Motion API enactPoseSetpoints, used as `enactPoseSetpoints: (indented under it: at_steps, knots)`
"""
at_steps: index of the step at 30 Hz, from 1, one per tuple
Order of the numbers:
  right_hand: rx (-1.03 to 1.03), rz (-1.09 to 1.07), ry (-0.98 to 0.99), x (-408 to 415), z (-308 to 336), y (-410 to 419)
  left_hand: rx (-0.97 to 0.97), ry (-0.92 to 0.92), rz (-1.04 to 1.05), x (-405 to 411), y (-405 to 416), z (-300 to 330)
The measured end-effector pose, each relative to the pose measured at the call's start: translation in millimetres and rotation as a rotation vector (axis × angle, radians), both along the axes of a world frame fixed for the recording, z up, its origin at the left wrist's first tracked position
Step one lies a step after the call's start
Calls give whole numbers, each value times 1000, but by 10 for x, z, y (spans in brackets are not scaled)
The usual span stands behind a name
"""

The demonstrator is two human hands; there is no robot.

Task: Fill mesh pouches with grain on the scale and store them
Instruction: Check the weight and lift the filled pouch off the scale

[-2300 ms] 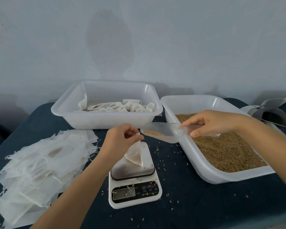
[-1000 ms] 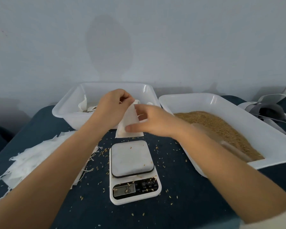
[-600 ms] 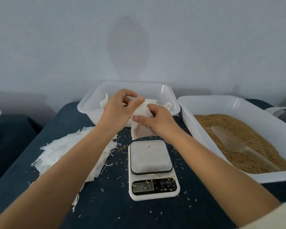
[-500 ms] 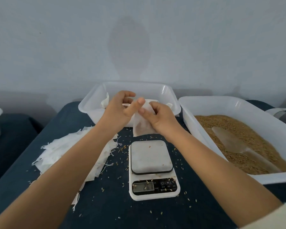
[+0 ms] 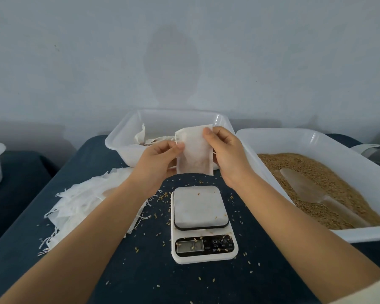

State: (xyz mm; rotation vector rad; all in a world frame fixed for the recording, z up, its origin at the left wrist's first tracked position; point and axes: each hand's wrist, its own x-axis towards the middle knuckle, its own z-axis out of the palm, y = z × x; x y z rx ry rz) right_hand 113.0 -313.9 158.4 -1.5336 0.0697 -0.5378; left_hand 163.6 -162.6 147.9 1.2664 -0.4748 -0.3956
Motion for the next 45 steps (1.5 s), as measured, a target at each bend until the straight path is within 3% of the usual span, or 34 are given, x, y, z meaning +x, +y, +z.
enactPoseSetpoints:
  at_steps: [9,16,25,31,36,45]
  knots:
    - [31,-8,16,-86,5,-54,26,20,74,-103,-126,-91]
    - [81,37,37,-181,-14,-127,29,-10,-49,-167,-189,-137]
    - [87,60,49,-183,-94,-185,45,-40,20,-192,-202,-178]
    - [-109,178,130,-204,-238,-222,25,-38,77,-177,-170,-204]
    - [-175,144,175,-211,-454,-246,143,-56,124,-169,-140,-367]
    - [-509,106,388,-190,-822,-289,652,-334,269,-164,-162,-797]
